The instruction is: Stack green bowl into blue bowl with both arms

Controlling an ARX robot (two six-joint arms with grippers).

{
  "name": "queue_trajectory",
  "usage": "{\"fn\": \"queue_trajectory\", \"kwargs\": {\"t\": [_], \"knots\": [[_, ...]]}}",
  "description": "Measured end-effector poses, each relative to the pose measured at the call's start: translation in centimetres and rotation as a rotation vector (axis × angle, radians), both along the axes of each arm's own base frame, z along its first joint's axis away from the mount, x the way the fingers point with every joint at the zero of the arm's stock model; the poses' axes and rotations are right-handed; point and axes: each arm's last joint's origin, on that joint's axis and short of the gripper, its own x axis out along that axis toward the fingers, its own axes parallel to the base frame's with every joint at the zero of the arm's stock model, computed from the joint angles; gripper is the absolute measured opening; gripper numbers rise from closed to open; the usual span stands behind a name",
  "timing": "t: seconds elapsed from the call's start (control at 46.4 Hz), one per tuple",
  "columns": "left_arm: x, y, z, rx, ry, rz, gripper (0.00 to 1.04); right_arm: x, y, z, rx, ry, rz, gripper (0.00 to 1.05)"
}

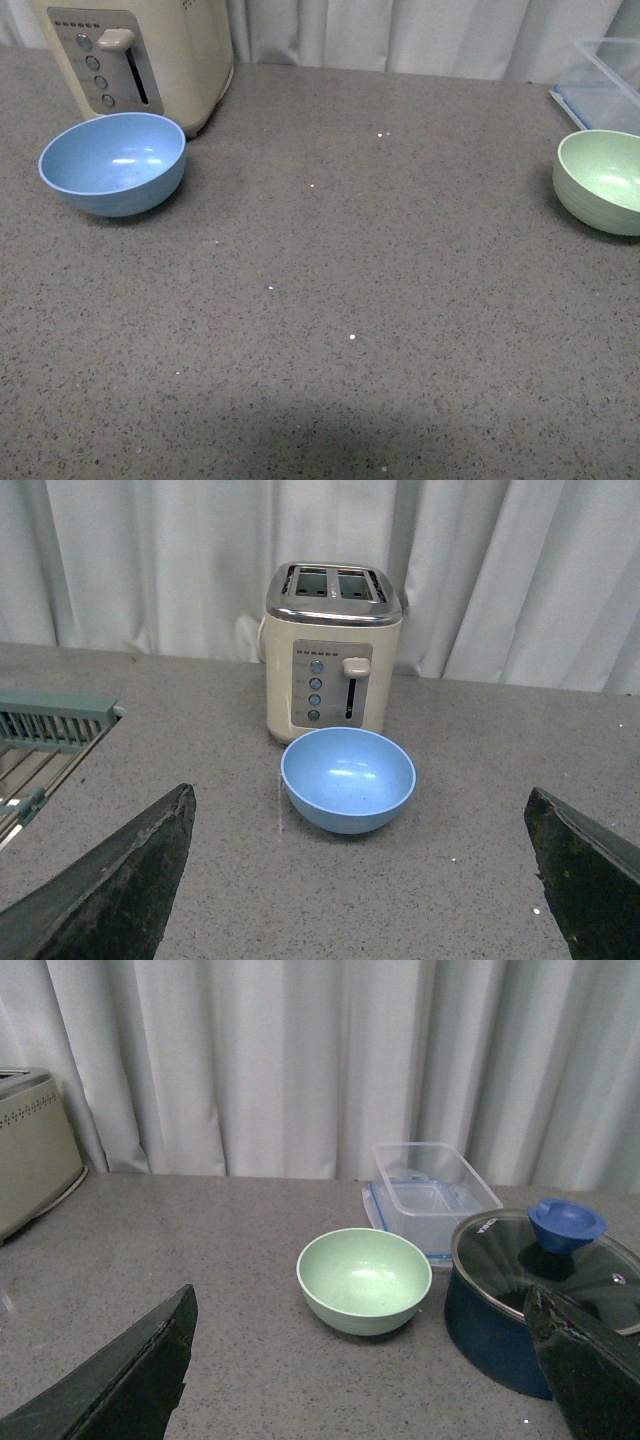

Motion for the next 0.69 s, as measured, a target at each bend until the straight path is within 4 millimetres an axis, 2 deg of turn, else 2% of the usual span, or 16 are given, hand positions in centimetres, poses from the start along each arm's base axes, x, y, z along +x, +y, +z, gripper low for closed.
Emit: {"fn": "queue_trajectory", "kwargs": {"t": [0.689], "knots": [[0.0, 0.0, 0.0, 0.0, 0.0, 0.0, 0.98, 0.0, 0.0, 0.0, 0.0, 0.0, 0.0, 0.96]]}}
